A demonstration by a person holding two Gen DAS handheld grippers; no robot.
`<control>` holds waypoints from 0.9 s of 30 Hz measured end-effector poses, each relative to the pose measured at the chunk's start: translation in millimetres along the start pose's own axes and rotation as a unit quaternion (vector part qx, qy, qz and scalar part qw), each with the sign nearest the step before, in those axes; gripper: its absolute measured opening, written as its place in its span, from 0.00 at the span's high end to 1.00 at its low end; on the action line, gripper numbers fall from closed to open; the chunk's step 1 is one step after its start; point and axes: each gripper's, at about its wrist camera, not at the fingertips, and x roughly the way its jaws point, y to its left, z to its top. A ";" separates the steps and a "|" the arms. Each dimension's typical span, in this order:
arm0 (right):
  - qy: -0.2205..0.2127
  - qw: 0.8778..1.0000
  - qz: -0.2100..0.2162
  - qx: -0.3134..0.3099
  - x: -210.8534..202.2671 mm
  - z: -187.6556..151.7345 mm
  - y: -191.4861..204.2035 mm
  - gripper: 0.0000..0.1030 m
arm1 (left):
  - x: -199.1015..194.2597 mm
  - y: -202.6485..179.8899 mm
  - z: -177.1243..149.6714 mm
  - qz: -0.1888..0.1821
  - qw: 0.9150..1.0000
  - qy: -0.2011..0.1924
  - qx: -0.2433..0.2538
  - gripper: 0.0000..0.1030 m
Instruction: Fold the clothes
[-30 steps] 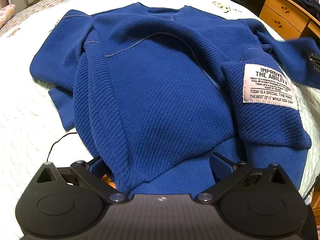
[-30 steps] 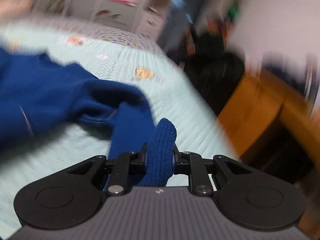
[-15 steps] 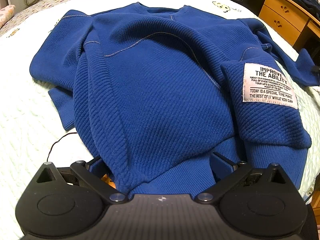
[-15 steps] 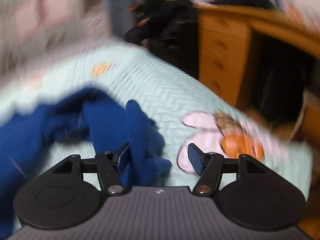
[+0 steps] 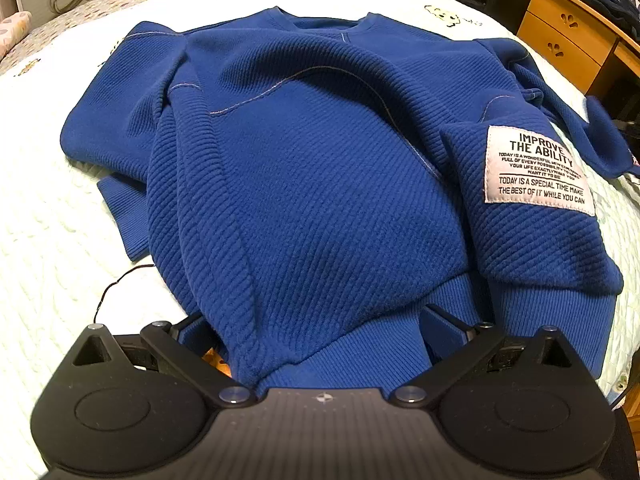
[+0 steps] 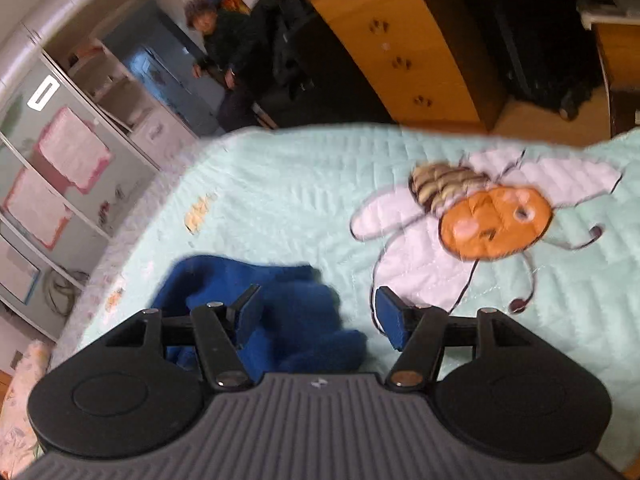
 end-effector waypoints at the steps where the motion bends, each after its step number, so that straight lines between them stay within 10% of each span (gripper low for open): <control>1: 0.005 1.000 0.003 0.002 4.1 -3.9 0.6 0.38 | 0.1 0.3 0.0 0.000 1.000 0.000 -0.001 0.00; 6: 0.027 0.980 0.020 -0.198 10.0 -43.6 46.7 0.48 | 0.4 -1.2 0.5 0.005 1.000 0.000 0.001 0.00; 7: 0.013 0.950 0.011 -0.311 3.9 -69.4 64.2 0.48 | 0.2 -1.0 0.5 0.005 1.000 0.000 0.001 0.00; 10: -0.030 0.809 -0.009 -0.588 -14.5 -145.2 104.8 0.49 | -0.4 0.3 0.7 0.005 1.000 0.002 0.001 0.00; 13: -0.069 0.767 -0.036 -0.636 -27.2 -172.0 104.2 0.45 | -0.5 1.1 1.0 0.005 1.000 0.002 0.001 0.00; 20: -0.083 0.813 -0.031 -0.575 -53.2 -149.0 90.8 0.43 | -0.2 2.8 0.8 0.005 1.000 0.001 0.001 0.00; 27: -0.038 0.913 0.023 -0.406 -39.5 -94.1 79.8 0.43 | 1.0 -11.2 1.1 0.011 1.000 0.000 -0.003 0.00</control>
